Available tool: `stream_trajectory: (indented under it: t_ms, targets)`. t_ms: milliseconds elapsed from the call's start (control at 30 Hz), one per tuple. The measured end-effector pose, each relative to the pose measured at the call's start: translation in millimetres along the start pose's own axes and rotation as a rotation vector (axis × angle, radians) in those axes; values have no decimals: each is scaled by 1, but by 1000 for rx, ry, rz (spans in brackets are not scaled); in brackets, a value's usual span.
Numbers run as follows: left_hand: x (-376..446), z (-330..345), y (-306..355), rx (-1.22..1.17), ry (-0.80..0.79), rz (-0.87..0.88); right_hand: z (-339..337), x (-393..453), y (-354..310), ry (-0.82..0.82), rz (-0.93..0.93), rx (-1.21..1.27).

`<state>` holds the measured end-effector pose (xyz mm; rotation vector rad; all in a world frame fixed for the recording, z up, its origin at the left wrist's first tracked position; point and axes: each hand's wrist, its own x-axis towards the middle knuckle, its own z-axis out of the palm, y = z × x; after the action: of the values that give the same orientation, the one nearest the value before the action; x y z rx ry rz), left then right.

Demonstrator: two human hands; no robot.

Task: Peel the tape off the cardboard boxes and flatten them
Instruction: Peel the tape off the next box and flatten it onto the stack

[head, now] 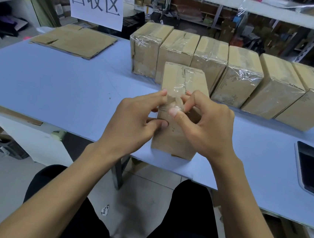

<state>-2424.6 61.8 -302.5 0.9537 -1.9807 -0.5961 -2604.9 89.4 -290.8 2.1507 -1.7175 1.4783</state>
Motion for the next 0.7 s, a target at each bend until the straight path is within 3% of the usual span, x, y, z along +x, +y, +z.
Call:
stream_trajectory:
  t_ms: [267, 400, 567, 700]
  targets:
    - [-4, -1, 2, 232, -90, 94, -17, 0, -12, -224, -61, -62]
    - [-11, 4, -4, 73, -93, 14, -14, 4, -9, -225, -93, -127]
    - [-14, 21, -1, -48, 121, -79, -11, 4, 6, -155, -11, -1]
    - [-14, 17, 0, -185, 113, -151, -9, 9, 8, -144, 28, 24]
